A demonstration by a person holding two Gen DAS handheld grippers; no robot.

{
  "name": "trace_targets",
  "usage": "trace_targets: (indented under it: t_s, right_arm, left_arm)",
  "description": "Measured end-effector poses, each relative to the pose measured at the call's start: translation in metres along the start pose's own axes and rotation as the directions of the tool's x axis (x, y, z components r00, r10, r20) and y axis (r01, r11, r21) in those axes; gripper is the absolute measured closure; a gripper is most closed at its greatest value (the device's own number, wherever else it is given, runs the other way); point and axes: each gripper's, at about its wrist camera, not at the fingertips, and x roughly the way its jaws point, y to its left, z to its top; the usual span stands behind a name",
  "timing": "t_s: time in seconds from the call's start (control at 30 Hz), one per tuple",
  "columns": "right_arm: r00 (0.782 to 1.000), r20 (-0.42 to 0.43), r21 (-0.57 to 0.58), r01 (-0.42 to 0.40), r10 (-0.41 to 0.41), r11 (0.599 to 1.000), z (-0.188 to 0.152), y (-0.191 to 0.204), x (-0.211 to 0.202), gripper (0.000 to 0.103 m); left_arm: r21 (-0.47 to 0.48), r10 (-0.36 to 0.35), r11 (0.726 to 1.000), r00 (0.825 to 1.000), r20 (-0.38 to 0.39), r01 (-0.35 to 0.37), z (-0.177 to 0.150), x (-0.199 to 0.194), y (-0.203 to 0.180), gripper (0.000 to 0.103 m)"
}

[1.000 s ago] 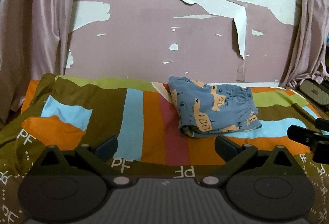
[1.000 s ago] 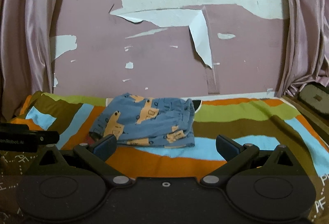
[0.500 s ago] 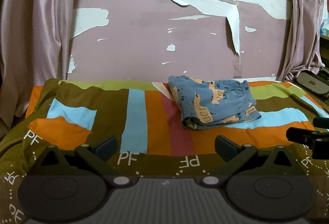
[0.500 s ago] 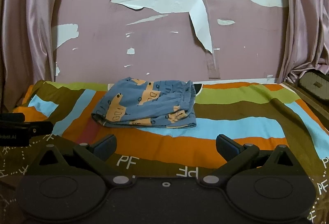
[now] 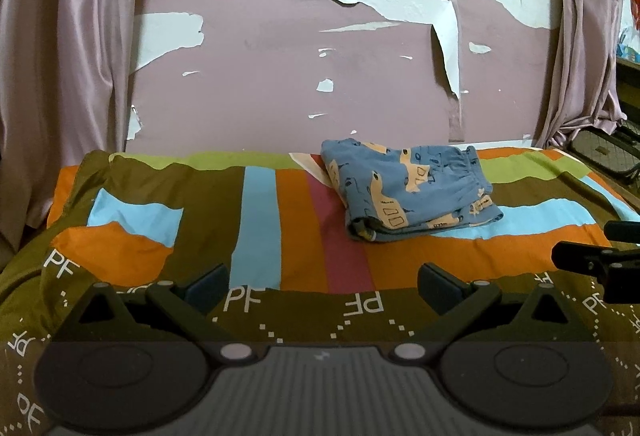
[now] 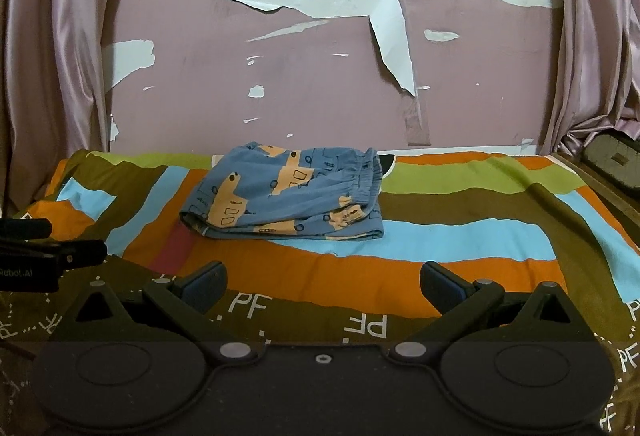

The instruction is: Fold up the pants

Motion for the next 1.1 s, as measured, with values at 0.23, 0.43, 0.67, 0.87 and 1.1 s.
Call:
trace_targets:
  t_s: [0.23,0.43,0.67,0.87,1.1]
  right_arm:
    - [1.000,0.002,-0.006,-0.002,0.002,1.000,-0.0002,0.0008,-0.0002,0.001]
    - [1.000,0.000,-0.003,0.000,0.000,1.000,-0.0005,0.0000,-0.0008,0.001]
    - [1.000,-0.006,0.001,0.002,-0.002,1.000,-0.0011,-0.0006,-0.0002,0.001]
    - [1.000,-0.009,0.007,0.007,-0.007,1.000,-0.0023,-0.0017,-0.0010,0.001]
    - [1.000,-0.012,0.008,0.011,-0.011,1.000,-0.0019,-0.0018,-0.0004,0.001]
  left_arm:
    - [-0.002,-0.002,1.000,1.000,0.002,0.002,-0.0002,-0.0004,-0.0003,0.000]
    - [-0.002,0.001,1.000,1.000,0.000,-0.001,-0.0003,0.0001,-0.0005,0.000]
    - [-0.008,0.005,1.000,1.000,-0.006,-0.005,-0.0019,0.0012,0.0004,0.000]
    - [-0.008,0.003,1.000,1.000,-0.008,-0.003,-0.0025,0.0011,0.0005,0.000]
    - [-0.008,0.002,1.000,1.000,-0.018,-0.002,-0.0048,0.0014,0.0013,0.000]
